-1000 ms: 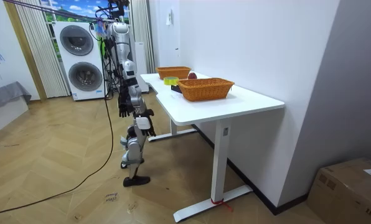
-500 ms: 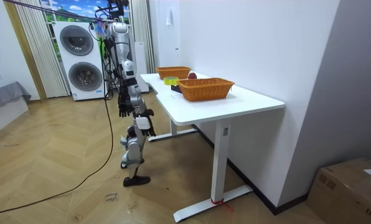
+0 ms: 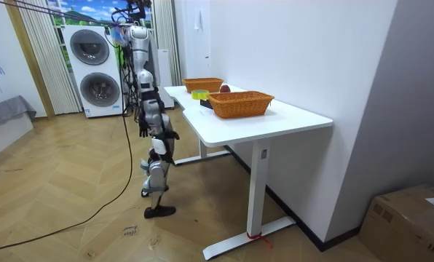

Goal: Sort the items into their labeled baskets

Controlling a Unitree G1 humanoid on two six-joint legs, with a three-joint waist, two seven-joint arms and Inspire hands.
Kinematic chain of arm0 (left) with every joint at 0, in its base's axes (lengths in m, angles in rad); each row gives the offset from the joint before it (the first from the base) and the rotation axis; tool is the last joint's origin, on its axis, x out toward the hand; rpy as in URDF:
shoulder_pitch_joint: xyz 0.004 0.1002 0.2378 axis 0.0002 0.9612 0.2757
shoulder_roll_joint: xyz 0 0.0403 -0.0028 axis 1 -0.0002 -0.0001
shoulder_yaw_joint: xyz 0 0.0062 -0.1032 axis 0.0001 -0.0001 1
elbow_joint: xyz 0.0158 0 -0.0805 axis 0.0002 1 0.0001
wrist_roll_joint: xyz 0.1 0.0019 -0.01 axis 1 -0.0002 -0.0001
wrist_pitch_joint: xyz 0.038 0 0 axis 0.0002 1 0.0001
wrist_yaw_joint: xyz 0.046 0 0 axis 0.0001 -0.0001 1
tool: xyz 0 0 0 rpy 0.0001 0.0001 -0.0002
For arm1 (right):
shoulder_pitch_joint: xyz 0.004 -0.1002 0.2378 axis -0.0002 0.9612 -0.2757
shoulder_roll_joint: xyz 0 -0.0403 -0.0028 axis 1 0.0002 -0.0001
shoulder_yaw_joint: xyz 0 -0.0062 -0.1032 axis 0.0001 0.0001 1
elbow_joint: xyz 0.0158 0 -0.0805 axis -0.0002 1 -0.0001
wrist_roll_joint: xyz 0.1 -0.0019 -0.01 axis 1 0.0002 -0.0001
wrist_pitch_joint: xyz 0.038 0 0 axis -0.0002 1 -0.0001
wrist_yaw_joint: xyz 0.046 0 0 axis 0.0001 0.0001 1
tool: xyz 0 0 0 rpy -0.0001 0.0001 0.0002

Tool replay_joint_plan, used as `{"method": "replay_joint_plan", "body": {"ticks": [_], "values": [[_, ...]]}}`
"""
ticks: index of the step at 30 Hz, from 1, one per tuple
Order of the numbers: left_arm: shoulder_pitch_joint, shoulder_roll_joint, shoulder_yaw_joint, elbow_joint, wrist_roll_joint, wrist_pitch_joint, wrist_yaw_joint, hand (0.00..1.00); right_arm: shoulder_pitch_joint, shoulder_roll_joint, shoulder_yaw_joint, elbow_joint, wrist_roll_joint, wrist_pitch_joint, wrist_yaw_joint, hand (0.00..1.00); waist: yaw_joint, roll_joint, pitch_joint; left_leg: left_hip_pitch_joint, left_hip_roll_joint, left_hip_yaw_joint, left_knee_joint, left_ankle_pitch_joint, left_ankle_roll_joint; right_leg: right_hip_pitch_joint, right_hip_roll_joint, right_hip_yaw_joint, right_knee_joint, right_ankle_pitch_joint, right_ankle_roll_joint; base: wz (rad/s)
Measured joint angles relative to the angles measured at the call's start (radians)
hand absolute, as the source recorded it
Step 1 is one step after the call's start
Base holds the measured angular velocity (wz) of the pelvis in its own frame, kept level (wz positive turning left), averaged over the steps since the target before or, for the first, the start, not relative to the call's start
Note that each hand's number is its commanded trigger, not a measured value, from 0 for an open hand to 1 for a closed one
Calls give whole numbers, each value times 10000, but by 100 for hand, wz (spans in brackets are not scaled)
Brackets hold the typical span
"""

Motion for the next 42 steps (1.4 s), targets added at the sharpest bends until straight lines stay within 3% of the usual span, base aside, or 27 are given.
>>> {"method": "replay_joint_plan", "body": {"ticks": [7,13,20,24,30,34,42], "values": [[86,258,96,3,-9,214,-149,0,866,-129,-1264,-8,1382,362,-1308,0,-301,-150,-1,208,31,238,-154,-2,1,-10,37,341,33,-21,-1,-13],[79,272,203,0,-15,247,-109,0,789,-121,-2321,-106,1537,566,-2437,0,-549,-135,-12,290,35,267,-278,-19,33,-146,78,520,200,-16,6,-11],[51,275,1191,-97,-19,276,9,0,492,-170,-4209,-891,1834,511,-4328,0,-825,-106,-79,310,40,279,-282,-13,46,-170,79,560,240,-16,6,0],[59,270,1498,-565,-17,-23,111,0,450,-174,-4992,-2111,1860,81,-5418,0,-976,-145,-97,337,37,427,-300,1,69,-222,64,594,329,-32,15,-7],[64,323,1496,-704,-9,-322,249,0,408,-187,-5007,-4019,1320,-681,-6972,0,-1093,-175,-101,217,34,523,-323,8,82,-428,67,736,450,-45,30,-5],[197,341,1485,-879,49,-363,254,0,398,-187,-4993,-4928,773,-869,-7920,0,-1051,-184,-100,150,23,540,-314,10,84,-574,60,792,536,-103,26,-4],[263,338,1456,-911,64,-843,253,0,178,-209,-4985,-6991,234,-1553,-9413,0,-1045,-241,-82,46,-3,620,-322,20,98,-748,50,842,554,-108,39,-2]]}}
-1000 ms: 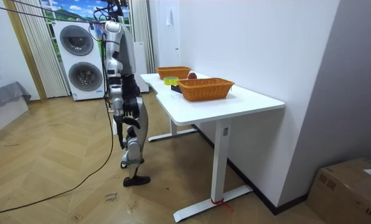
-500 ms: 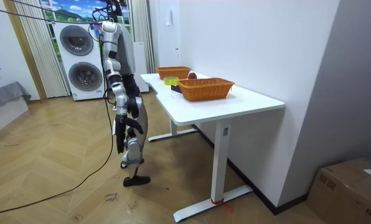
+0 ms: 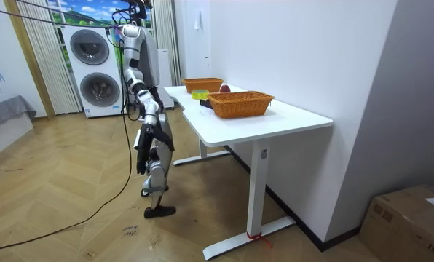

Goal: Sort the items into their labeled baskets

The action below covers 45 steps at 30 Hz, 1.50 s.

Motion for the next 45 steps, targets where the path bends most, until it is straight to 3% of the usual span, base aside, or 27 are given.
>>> {"method": "replay_joint_plan", "body": {"ticks": [5,13,25,28,36,45], "values": [[-19,3,-22,6,46,-293,-4,0,-1,0,47,-870,-789,-414,-700,0,47,26,12,-25,-2,1,-9,0,0,1,-1,-12,-33,-3,4,0],[-43,10,-22,-6,372,-342,-27,0,-129,-16,274,-2736,-1993,-769,-1453,0,342,16,26,27,0,23,-23,1,-1,-11,1,-14,-30,-1,4,0],[-14,0,-206,105,398,-457,-10,0,-180,-40,509,-5513,-3231,-870,-1704,0,276,-19,45,-116,-8,22,-111,20,21,-177,0,-40,-33,-2,9,0],[-29,4,-390,107,410,-540,-34,0,-199,-40,548,-6318,-3641,-883,-1734,0,298,-61,16,-132,-9,23,-112,20,21,-174,0,-55,-27,4,13,0],[-52,35,-529,378,414,-742,-206,0,-219,-393,873,-7801,-6635,-951,-1760,0,409,-70,15,-117,2,-32,-161,20,20,-149,9,-139,137,12,7,0],[-168,44,-623,1058,789,-741,-222,0,-231,-460,1530,-8741,-9840,-908,-1406,0,814,-102,36,-95,1,-32,-40,20,20,-165,-18,-235,89,10,4,1]]}}
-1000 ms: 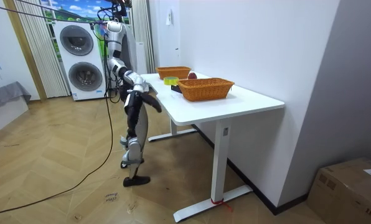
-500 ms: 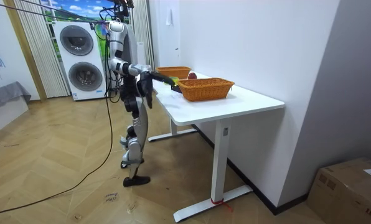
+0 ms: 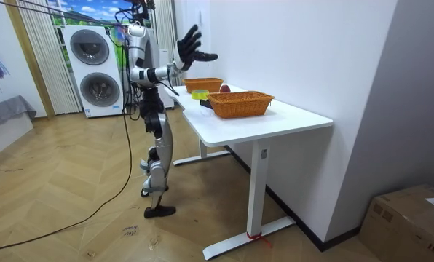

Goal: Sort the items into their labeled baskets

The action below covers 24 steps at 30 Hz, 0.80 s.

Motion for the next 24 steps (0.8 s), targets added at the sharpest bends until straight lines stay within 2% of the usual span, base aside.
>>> {"method": "replay_joint_plan", "body": {"ticks": [6,10,11,17,24], "values": [[-99,-6,-189,375,38,-2,-6,0,-347,-420,423,-758,-1381,-37,327,0,30,-159,-8,-16,-10,-37,55,8,14,18,-35,-81,12,3,-1,3],[-238,132,-241,582,43,8,-174,0,-444,-640,583,-840,-1868,-23,823,0,76,-333,37,-9,-9,-51,70,12,16,26,-32,-84,22,7,-6,0],[-247,167,-309,606,49,7,-202,0,-442,-651,766,-901,-1959,16,1024,0,83,-351,14,-5,-8,-48,73,12,16,20,-31,-75,28,9,-8,-4],[-361,359,-490,630,434,77,-269,0,-445,-902,1463,-1389,-2934,122,2522,0,70,-403,1,-17,-9,-50,40,12,16,22,-35,-86,41,31,-4,0],[-377,365,-584,620,483,208,-391,0,-434,-1004,2045,-1608,-3063,428,4310,0,67,-406,-9,-11,-8,-50,5,12,16,25,-30,-93,31,38,-5,0]]}}
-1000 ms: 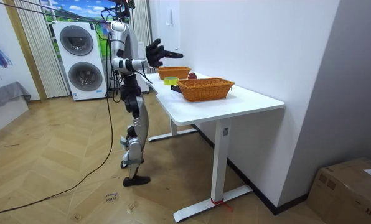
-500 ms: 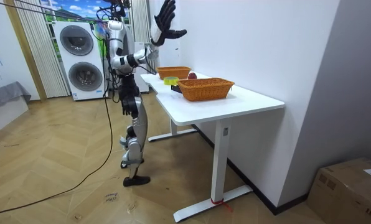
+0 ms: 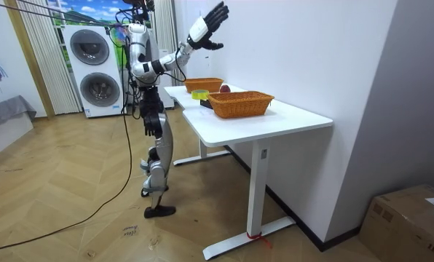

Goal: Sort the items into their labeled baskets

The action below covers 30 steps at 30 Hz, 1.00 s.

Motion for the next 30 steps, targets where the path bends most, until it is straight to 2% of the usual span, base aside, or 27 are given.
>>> {"method": "replay_joint_plan", "body": {"ticks": [4,11,17,20,28,30], "values": [[0,7,35,-34,3,11,-75,0,-4,-24,0,0,6,11,725,0,7,0,-2,0,1,-2,-11,0,0,-1,2,8,-12,4,-1,0],[-2,6,13,-147,-2,7,-217,0,-2,-30,88,10,70,351,1896,0,161,80,-5,13,12,0,19,2,3,25,8,14,-15,70,-2,0],[-5,21,-192,-95,2,-7,-352,0,10,-31,832,407,287,422,3011,0,198,155,18,20,22,1,64,9,16,181,11,2,-36,145,-1,0],[0,24,-192,-93,0,-8,-495,0,57,-32,887,450,337,430,3628,0,234,178,39,-8,19,2,8,18,32,159,9,4,-34,175,5,0],[0,62,-193,-101,9,-3,-505,0,56,-48,1056,466,208,456,4368,0,276,118,38,-12,23,-4,-50,35,39,185,33,14,-176,234,-1,0],[-38,147,-194,-105,5,17,-505,0,57,-71,1289,557,115,680,4879,0,240,8,31,-26,23,-24,-38,42,38,163,35,17,-175,234,-1,0]]}}
